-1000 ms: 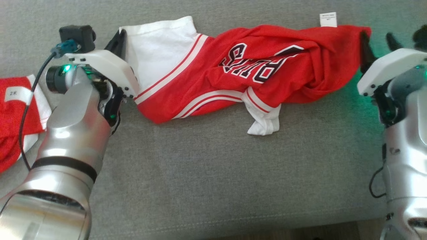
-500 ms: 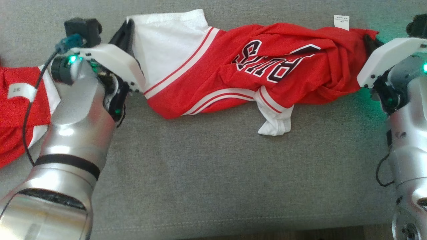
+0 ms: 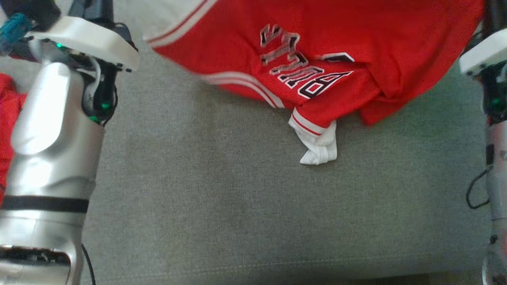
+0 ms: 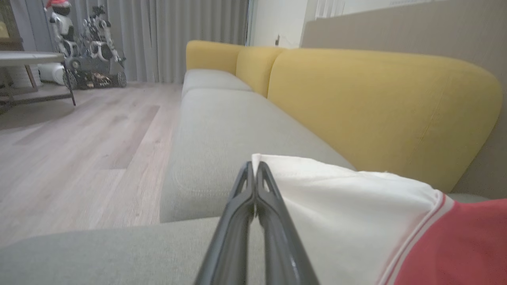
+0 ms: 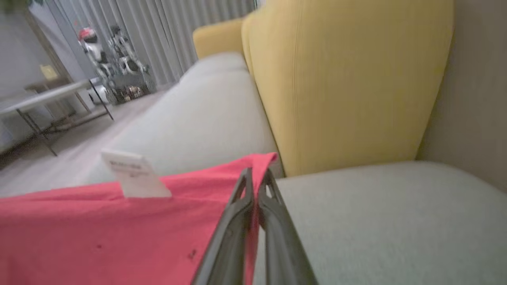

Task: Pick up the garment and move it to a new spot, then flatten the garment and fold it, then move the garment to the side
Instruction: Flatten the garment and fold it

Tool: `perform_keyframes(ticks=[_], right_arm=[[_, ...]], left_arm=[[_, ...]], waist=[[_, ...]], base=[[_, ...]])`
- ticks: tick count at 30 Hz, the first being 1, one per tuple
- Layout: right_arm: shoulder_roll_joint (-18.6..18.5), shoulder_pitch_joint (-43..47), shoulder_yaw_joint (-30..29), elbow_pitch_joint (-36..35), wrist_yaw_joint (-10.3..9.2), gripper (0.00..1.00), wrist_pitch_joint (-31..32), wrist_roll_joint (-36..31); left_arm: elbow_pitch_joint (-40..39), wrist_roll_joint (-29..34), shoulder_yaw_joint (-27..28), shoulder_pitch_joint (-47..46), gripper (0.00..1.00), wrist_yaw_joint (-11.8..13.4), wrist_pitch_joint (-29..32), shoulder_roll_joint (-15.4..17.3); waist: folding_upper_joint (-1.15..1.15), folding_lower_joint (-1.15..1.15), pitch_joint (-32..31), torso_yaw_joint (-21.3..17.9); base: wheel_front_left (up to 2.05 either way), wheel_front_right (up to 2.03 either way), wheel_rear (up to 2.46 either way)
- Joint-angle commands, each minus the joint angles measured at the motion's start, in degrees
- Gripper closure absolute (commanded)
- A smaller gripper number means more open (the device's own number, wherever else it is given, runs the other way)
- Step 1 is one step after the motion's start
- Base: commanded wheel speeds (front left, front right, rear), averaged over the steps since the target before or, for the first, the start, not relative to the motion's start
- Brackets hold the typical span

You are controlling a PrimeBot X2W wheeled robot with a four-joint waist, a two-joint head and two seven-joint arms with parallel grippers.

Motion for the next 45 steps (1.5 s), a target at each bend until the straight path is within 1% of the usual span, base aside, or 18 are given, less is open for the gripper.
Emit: perform_keyframes(ticks=[1, 5, 9, 12, 13, 18, 27, 32, 36, 41, 45], right_arm=[[-0.87, 0.56, 0.96, -4.35, -0.04, 1.00, -1.02, 0.95], [-1.57, 1.65, 0.86, -13.52, -0.04, 1.00, -2.05, 2.27], [-1.98, 2.30, 0.17, -22.88, -0.04, 1.00, -1.18, 2.45], [-1.59, 2.20, -0.70, -29.01, -0.04, 1.00, 0.74, 2.35], [-1.21, 1.95, -1.08, -32.35, -0.04, 1.00, 2.55, 2.52], [-0.64, 0.99, -2.31, -38.23, -0.04, 1.00, 7.13, 2.80], [1.11, 1.84, -4.33, -41.89, -0.04, 1.00, 12.48, 3.04], [2.69, 2.86, -5.11, -41.52, -0.04, 1.00, 13.81, 2.76], [3.47, 2.29, -4.78, -40.32, -0.04, 1.00, 14.50, 2.85], [4.06, -1.13, -3.39, -36.05, -0.04, 1.00, 13.94, 1.91], [4.96, -7.27, -1.95, -28.82, -0.04, 1.00, 11.07, 1.56]], left_arm=[[-4.14, 0.87, 2.67, -0.84, 1.00, 0.55, -0.69, 3.16], [-12.06, 2.27, 4.95, 0.44, 1.00, 1.03, -0.69, 4.03], [-20.19, 3.48, 6.17, 0.69, 1.00, 1.78, -0.69, 4.88], [-25.97, 4.24, 6.38, -0.13, 1.00, 2.60, -0.10, 5.67], [-29.37, 4.64, 6.36, -0.95, 1.00, 3.12, 1.47, 6.26], [-35.87, 5.18, 6.31, -2.94, 1.00, 4.10, 5.77, 7.54], [-39.88, 4.75, 6.59, -4.10, 1.00, 4.95, 9.78, 8.63], [-39.57, 4.42, 6.61, -4.06, 1.00, 5.18, 10.13, 8.78], [-38.46, 3.97, 6.36, -4.83, 1.00, 5.12, 10.68, 8.62], [-33.87, 3.99, 5.46, -7.65, 1.00, 4.70, 10.99, 8.16], [-25.22, 4.16, 4.63, -12.95, 1.00, 3.78, 9.67, 7.11]], waist=[[0.00, 0.00, -1.83, -0.09], [0.00, 0.00, -4.93, -0.07], [0.00, 0.00, -8.13, 0.03], [0.00, 0.00, -10.18, 0.04], [0.00, 0.00, -11.46, 0.05], [0.00, 0.00, -14.35, -0.11], [0.00, 0.00, -16.68, -0.37], [0.00, 0.00, -16.43, -0.54], [0.00, 0.00, -15.02, -0.61], [0.00, 0.00, -12.16, -0.61], [0.00, 0.00, -9.82, -0.73]], base=[[0.00, 0.00, 0.00], [0.00, 0.00, 0.00], [0.00, 0.00, 0.00], [0.00, 0.00, 0.00], [0.00, 0.00, 0.00], [0.00, 0.00, 0.00], [0.00, 0.00, 0.00], [0.00, 0.00, 0.00], [0.00, 0.00, 0.00], [0.00, 0.00, 0.00], [0.00, 0.00, 0.00]])
